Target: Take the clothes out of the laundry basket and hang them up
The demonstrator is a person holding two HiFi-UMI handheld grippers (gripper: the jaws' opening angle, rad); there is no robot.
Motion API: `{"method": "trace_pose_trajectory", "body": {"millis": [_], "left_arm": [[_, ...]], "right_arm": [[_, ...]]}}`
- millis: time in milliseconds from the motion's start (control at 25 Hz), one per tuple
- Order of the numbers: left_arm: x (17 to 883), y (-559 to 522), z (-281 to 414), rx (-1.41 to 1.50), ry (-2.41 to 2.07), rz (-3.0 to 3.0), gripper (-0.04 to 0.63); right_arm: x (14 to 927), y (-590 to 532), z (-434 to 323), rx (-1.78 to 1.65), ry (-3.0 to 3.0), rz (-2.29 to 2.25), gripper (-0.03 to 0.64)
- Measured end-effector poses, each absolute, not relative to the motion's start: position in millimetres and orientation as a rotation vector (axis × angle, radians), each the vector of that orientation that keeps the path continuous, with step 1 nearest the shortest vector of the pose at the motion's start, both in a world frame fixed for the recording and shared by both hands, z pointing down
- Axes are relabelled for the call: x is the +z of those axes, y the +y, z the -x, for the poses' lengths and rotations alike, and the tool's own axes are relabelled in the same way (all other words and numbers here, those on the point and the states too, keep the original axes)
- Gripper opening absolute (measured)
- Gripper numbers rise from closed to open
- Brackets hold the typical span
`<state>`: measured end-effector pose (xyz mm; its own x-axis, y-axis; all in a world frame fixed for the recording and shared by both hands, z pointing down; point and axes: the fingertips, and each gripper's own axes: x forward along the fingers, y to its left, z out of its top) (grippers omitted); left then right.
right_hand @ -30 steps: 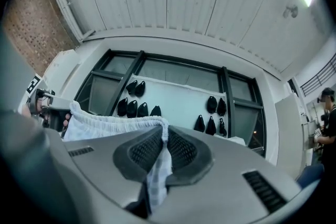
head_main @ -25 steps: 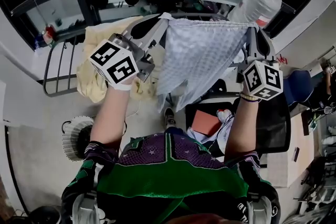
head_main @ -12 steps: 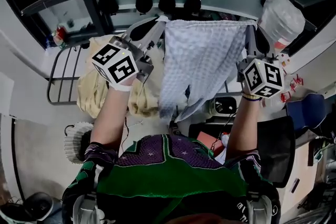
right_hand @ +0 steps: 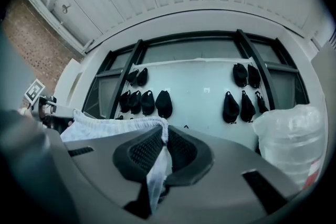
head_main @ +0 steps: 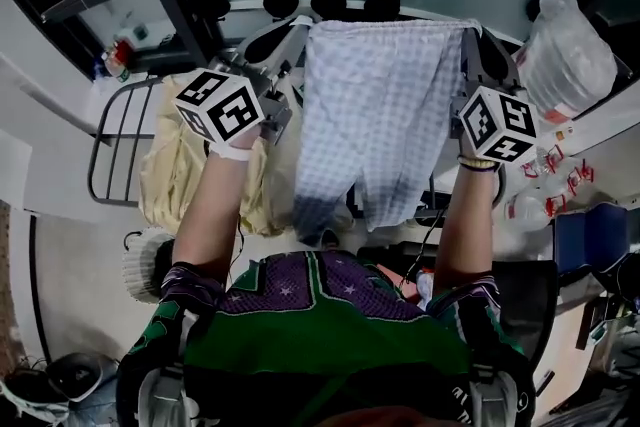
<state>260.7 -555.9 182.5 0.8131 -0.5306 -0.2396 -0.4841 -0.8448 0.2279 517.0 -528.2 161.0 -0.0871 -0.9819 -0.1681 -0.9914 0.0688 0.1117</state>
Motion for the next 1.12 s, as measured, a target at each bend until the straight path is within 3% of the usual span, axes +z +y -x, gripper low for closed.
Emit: {"method": "trace_pose_trajectory", "body": {"millis": [520,1120], "left_arm": [[199.1,-694.2,-290.2,-0.387,-0.999,-2.738,0.021],[369.4,-778.6,-294.8,-0.024,-1.117,-2.475,0.021]], "right_arm": [[188.4,-674.1,-550.5,0.167,2.361,2.034,0.028],[380.4,-770.4,-549.2,-0.389,2.633,1.992,0.029]]}}
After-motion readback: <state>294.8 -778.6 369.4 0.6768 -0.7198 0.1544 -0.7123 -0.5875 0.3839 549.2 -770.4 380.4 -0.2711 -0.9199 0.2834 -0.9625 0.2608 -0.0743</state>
